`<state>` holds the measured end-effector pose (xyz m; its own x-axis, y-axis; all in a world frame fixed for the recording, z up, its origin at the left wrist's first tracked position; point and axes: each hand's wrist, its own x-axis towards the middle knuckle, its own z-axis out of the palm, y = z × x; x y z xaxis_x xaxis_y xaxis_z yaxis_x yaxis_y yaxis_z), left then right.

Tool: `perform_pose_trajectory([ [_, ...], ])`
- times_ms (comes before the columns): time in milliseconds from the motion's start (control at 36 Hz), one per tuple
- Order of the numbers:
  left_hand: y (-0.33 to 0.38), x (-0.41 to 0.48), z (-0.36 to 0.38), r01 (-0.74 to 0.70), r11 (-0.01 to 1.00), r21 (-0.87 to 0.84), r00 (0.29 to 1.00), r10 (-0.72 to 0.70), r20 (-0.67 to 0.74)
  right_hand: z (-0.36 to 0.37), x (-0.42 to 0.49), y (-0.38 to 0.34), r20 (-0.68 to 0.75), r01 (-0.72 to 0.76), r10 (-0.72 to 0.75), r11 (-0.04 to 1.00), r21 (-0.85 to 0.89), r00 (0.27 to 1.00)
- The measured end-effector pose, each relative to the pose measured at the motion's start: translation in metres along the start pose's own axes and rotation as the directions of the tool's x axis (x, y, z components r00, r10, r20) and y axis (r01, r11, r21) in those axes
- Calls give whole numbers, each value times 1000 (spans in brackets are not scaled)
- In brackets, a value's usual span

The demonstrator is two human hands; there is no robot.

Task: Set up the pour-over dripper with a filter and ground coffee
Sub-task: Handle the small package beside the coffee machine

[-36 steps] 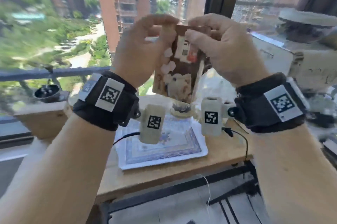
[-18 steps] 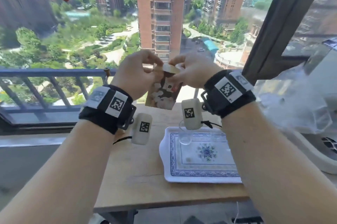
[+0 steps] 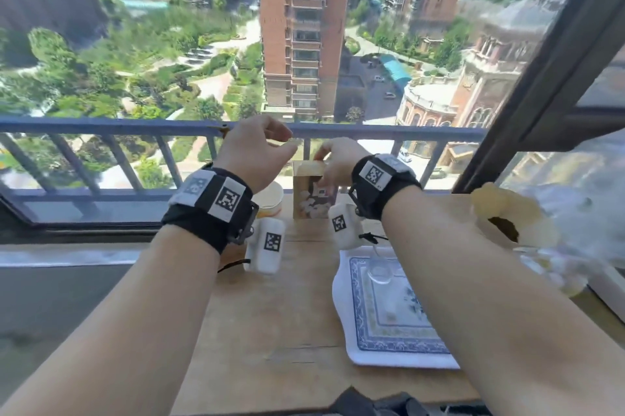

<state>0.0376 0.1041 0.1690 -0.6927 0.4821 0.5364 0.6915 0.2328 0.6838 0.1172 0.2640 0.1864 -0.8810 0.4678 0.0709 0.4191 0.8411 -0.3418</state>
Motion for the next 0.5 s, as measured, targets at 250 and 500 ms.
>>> perform_pose_trajectory([
  [250,55,24,53,-88,995,-53,996,87,-12,-45,1,65,-54,-40,40,999,-4,998],
  [500,94,53,93,-147,988,-56,989,146,-8,-81,14,105,-94,-78,75,997,-22,993],
])
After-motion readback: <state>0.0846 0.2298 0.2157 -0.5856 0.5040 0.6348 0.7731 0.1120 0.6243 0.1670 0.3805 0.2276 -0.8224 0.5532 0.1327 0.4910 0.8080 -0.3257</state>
